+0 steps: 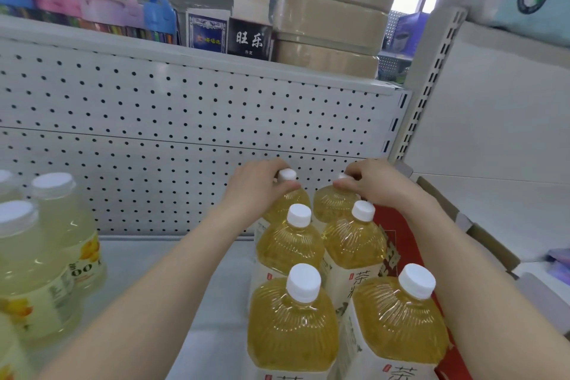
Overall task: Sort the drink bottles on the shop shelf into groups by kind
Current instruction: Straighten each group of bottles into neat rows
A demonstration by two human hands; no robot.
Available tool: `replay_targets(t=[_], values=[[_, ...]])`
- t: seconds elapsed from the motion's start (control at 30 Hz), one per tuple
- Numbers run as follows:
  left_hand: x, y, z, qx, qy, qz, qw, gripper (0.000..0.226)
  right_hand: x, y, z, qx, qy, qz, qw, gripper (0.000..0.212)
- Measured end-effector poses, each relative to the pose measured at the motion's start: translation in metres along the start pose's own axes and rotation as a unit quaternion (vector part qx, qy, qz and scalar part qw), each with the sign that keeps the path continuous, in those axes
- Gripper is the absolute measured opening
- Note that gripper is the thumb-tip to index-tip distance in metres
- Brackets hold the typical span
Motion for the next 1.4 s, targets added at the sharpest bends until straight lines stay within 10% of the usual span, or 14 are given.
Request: replay_targets(t=[0.27, 1.23, 1.4], values=[[0.001, -0.013, 0.007, 0.052, -0.002, 0.066, 0.996, 0.028, -0.004, -0.004, 0.014, 0.024, -0.042, -0.095, 0.994, 0.012], [0.032, -0.007, 0.086, 0.050, -0.159, 0.236, 0.958, 0.041, -0.007, -0.026, 0.116, 0.023, 0.162, -0.190, 0.968, 0.039], [0.018, -0.040, 0.134, -0.033, -0.138, 0.239, 0.960, 0.039, -0.015, -0.032, 0.164, -0.220, 0.226, -0.314, 0.896, 0.038]])
Point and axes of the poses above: each hand's wrist, its own z-axis away from the middle knuckle, its own y-axis out of the palm, x = y × z, the point moved 4 cm from there along -z, towards the middle knuckle, and after that the axes turned 15 degrees about -x, right-handed, at the moved point
